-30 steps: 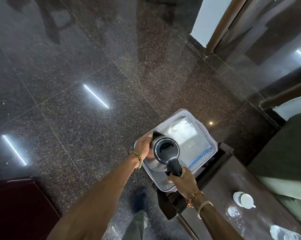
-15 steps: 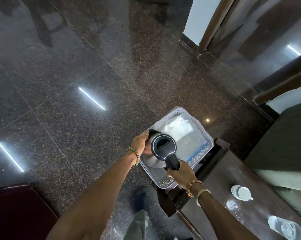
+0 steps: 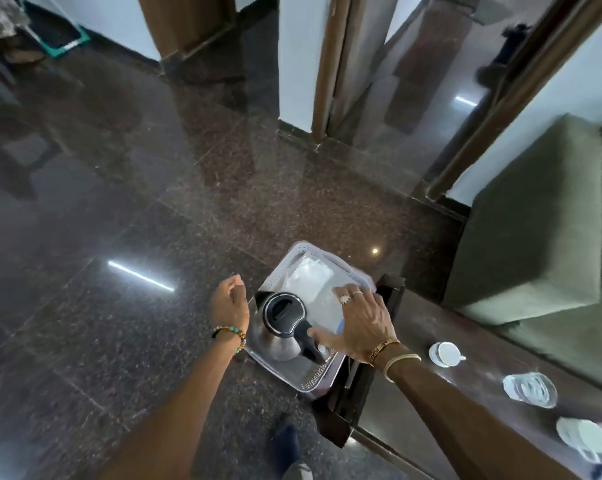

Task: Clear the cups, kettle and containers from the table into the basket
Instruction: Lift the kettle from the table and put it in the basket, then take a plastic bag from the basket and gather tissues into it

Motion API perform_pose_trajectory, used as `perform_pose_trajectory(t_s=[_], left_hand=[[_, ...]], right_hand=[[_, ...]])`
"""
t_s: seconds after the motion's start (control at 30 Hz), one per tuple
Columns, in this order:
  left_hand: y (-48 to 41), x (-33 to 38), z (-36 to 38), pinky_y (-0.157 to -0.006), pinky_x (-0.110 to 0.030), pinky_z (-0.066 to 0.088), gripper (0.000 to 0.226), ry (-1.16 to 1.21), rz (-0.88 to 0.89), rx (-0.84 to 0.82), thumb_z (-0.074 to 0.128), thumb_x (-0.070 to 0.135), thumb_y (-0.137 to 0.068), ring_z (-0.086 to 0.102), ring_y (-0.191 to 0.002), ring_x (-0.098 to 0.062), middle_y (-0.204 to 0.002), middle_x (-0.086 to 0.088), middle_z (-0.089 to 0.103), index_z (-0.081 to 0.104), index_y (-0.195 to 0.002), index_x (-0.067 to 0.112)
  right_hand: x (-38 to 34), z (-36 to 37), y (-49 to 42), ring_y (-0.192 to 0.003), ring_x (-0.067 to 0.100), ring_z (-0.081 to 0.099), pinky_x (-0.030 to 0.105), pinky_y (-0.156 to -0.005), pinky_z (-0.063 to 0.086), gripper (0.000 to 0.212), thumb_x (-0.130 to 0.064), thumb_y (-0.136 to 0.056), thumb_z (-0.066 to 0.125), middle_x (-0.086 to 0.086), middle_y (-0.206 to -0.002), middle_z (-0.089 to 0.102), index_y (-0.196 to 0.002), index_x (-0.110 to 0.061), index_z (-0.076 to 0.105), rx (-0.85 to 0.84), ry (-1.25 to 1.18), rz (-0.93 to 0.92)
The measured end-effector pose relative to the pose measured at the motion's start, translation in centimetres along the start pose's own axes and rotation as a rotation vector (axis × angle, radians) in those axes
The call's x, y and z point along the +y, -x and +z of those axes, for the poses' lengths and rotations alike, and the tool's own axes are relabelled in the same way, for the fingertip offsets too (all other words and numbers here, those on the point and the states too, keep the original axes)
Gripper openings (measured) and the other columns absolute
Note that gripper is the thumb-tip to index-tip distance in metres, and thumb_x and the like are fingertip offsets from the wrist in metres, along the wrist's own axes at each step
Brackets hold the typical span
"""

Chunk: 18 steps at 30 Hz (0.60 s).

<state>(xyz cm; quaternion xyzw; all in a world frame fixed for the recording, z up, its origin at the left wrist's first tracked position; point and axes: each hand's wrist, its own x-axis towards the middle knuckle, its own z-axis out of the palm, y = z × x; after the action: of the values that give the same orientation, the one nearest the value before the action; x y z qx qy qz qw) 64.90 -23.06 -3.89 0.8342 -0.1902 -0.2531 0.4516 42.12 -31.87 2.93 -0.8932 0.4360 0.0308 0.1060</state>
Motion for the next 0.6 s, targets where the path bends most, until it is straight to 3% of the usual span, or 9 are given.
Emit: perform_pose_trajectory(t_s=[0.1, 0.3, 0.6], left_hand=[[0.7, 4.0, -0.5, -0.099, -0.043, 0.047, 0.047, -0.174, 0.293, -0.034, 0.041, 0.040, -0.095, 0.059, -0.116, -0.026, -0.124, -0.011, 0.064, 0.060, -0.123, 0.008], [5.4, 13.2, 2.3, -0.111, -0.049, 0.032, 0.045, -0.520, 0.835, -0.075, 0.049, 0.037, -0.093, 0.039, -0.137, -0.032, -0.145, -0.010, 0.047, 0.056, -0.131, 0.014], [19.3, 25.0, 8.2, -0.111, -0.055, 0.026, 0.056, -0.698, 1.296, -0.099, 0.043, 0.051, -0.092, 0.027, -0.142, -0.035, -0.153, -0.010, 0.033, 0.045, -0.139, 0.019]], right_hand=[[1.7, -3.1, 0.6, -0.123, 0.031, 0.048, 0.050, -0.104, 0.038, 0.101, -0.091, -0.065, 0.041, 0.007, -0.133, 0.052, -0.131, -0.014, 0.050, 0.102, 0.078, -0.085], [6.2, -9.8, 3.8, -0.136, 0.035, 0.037, 0.057, -0.113, 0.025, 0.101, -0.086, -0.071, 0.041, 0.013, -0.147, 0.043, -0.141, -0.014, 0.043, 0.285, 0.145, -0.048], [16.3, -19.6, 16.7, -0.137, 0.034, 0.036, 0.055, -0.113, 0.025, 0.091, -0.080, -0.077, 0.045, 0.012, -0.146, 0.043, -0.141, -0.014, 0.043, 0.637, 0.243, 0.144]])
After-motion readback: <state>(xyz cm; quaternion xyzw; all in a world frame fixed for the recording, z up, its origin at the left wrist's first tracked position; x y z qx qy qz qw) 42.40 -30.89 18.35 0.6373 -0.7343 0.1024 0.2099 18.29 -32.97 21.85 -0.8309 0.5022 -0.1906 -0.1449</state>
